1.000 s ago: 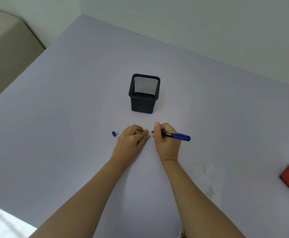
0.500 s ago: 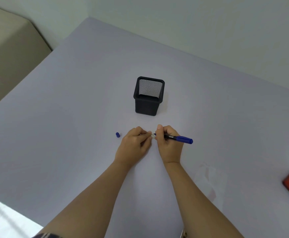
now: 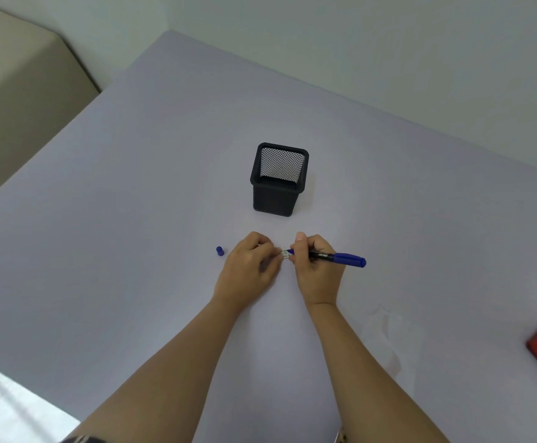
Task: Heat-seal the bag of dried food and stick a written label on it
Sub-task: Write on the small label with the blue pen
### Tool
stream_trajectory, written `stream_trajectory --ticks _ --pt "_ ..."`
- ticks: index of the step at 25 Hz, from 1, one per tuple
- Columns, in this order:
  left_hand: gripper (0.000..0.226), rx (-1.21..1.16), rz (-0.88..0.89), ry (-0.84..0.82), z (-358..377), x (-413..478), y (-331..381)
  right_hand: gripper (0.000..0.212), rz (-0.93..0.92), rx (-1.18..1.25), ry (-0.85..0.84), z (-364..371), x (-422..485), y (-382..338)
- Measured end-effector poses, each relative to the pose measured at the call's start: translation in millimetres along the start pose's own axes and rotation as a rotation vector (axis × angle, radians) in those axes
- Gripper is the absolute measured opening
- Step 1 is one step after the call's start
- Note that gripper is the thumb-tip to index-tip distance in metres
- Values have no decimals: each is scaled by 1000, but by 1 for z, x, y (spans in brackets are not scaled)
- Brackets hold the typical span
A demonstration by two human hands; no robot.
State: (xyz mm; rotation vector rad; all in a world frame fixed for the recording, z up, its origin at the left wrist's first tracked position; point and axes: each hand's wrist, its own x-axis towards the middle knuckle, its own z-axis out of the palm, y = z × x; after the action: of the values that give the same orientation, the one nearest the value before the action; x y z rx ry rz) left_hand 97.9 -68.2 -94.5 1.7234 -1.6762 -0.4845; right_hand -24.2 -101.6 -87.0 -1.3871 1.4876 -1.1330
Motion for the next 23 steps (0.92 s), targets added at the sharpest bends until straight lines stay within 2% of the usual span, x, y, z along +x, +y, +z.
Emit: stream_trajectory --ticks 23 --pt "13 -31 1 13 0 -2 2 36 -126 -119 16 2 1 7"
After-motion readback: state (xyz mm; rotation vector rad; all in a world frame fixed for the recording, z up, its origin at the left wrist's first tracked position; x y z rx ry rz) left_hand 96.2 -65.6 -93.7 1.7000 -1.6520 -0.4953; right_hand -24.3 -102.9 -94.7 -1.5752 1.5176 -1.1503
